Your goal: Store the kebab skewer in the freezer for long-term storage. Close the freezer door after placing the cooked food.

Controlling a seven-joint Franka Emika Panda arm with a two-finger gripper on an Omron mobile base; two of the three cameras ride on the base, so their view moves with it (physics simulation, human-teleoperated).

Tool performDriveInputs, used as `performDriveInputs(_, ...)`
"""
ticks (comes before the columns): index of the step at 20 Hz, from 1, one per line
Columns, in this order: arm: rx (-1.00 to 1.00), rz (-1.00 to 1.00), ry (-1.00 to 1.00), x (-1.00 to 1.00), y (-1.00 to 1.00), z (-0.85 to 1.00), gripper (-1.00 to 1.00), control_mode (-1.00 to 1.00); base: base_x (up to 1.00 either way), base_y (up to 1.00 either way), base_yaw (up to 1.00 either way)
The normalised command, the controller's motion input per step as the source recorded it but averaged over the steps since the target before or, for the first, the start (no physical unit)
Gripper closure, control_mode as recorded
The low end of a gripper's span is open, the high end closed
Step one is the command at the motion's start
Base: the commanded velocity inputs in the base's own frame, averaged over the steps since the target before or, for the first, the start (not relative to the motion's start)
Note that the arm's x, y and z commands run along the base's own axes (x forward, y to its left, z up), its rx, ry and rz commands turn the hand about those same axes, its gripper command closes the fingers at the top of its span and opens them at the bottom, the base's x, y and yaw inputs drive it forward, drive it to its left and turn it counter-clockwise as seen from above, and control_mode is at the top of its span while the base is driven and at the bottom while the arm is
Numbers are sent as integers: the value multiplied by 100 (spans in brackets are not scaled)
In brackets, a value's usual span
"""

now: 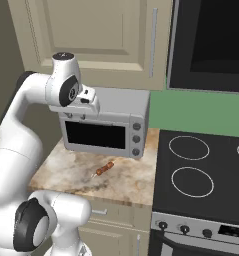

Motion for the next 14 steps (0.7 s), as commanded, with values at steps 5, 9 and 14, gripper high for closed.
performDriveInputs(5, -1, -4, 4, 0, -14, -16, -100, -100, 0, 0, 0)
performDriveInputs(9, -9, -22, 25, 5, 0, -63, -100, -100, 0, 0, 0)
performDriveInputs(14, -4, -25, 17, 0, 0, -64, -100, -100, 0, 0, 0)
